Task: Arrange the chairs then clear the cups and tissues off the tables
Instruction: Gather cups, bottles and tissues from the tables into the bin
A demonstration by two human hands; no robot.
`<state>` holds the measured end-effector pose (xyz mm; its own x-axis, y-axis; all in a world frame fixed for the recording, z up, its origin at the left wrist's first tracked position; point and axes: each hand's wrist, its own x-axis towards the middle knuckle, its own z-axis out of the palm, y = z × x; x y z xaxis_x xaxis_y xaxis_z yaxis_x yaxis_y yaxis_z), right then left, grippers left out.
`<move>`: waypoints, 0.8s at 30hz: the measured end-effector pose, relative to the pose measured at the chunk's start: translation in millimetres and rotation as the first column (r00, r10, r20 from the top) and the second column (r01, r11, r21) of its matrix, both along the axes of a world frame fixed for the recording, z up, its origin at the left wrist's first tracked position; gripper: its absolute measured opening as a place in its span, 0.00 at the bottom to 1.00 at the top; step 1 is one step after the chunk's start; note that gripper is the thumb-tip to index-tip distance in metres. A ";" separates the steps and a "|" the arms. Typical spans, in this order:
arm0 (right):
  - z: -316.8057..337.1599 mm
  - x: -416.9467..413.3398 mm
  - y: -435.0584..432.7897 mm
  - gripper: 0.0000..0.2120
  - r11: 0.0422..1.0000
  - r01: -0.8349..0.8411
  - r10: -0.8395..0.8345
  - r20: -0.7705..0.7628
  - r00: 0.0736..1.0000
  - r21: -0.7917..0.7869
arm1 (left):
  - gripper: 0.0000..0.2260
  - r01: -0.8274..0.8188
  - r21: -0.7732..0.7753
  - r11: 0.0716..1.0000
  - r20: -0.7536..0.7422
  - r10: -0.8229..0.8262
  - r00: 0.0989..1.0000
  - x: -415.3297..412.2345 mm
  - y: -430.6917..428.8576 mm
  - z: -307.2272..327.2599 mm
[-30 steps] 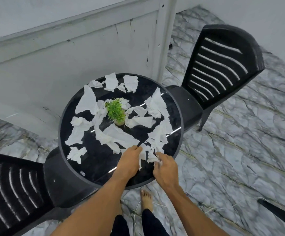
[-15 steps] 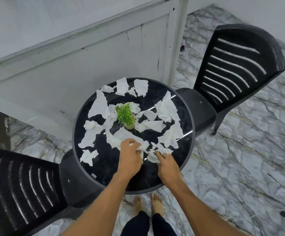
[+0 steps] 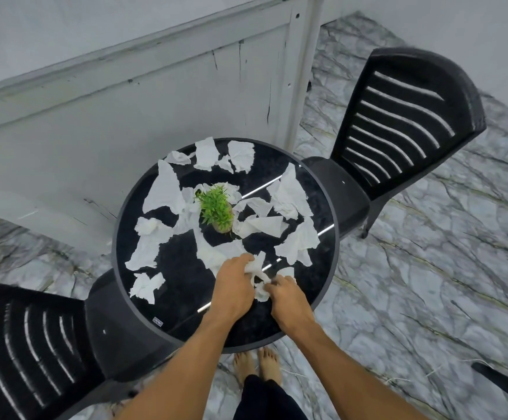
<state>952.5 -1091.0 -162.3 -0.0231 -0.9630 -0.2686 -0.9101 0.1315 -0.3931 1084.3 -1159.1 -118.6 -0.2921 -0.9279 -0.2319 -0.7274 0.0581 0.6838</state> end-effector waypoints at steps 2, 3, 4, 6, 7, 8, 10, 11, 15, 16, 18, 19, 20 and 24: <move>-2.9 1.3 3.8 0.29 0.994 0.108 -0.106 0.057 0.993 -0.029 | 0.16 -0.033 -0.030 0.999 -0.028 0.032 0.999 1.6 -0.3 5.1; -3.3 1.0 5.5 0.29 0.988 0.148 -0.145 0.074 0.987 -0.038 | 0.16 -0.024 -0.071 0.997 -0.018 0.023 1.000 1.1 -1.4 6.6; -2.4 1.0 7.8 0.24 0.986 0.169 -0.167 0.074 0.983 -0.015 | 0.16 -0.007 -0.118 0.993 -0.007 0.007 1.000 -0.2 -2.7 8.6; 0.2 1.0 11.1 0.11 0.972 0.235 -0.233 0.074 0.970 -0.019 | 0.14 0.010 -0.137 0.991 -0.026 -0.013 1.000 -4.1 -4.4 12.9; 1.9 -0.2 10.1 0.10 0.961 0.274 -0.269 0.100 0.958 -0.041 | 0.14 0.012 -0.107 0.994 -0.059 -0.018 0.998 -6.7 -4.6 16.5; 1.2 -2.3 9.7 0.10 0.952 0.305 -0.297 0.150 0.943 -0.031 | 0.13 0.018 -0.074 0.997 -0.092 -0.024 0.995 -9.7 -5.1 18.7; 0.6 -6.0 6.7 0.13 0.966 0.257 -0.250 0.163 0.954 -0.021 | 0.12 0.037 -0.042 0.998 -0.148 -0.043 0.988 -17.0 -7.9 23.2; -1.0 -8.9 7.0 0.12 0.964 0.265 -0.254 0.190 0.948 -0.035 | 0.12 0.035 -0.029 0.999 -0.177 -0.040 0.983 -21.5 -8.7 26.3; 11.1 -24.5 8.3 0.09 0.851 0.494 -0.407 0.369 0.835 -0.179 | 0.09 -0.067 0.016 0.998 -0.286 0.069 0.956 -42.6 -12.4 41.3; 14.5 -30.0 8.5 0.10 0.804 0.554 -0.439 0.414 0.797 -0.214 | 0.07 -0.095 0.034 0.995 -0.308 0.101 0.946 -47.2 -14.1 42.4; 22.1 -43.1 3.2 0.13 0.713 0.649 -0.488 0.477 0.731 -0.266 | 0.05 -0.159 0.102 0.982 -0.324 0.184 0.928 -56.4 -18.6 40.7; 26.7 -51.2 -2.8 0.13 0.679 0.680 -0.510 0.486 0.709 -0.278 | 0.06 -0.185 0.132 0.974 -0.303 0.218 0.928 -59.6 -21.1 37.6; 30.8 -60.4 -10.1 0.14 0.652 0.699 -0.534 0.476 0.699 -0.294 | 0.07 -0.201 0.148 0.968 -0.267 0.235 0.935 -61.8 -23.0 33.6; 35.0 -87.7 -45.2 0.17 0.759 0.571 -0.464 0.355 0.812 -0.313 | 0.12 -0.164 0.173 0.971 -0.119 0.186 0.975 -65.4 -22.8 13.5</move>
<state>864.8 -1136.2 -127.3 -0.5348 -0.8431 0.0563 -0.6147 0.3425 -0.7105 1019.0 -1181.9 -105.2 -0.1665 -0.9207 -0.3530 -0.6181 -0.1815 0.7648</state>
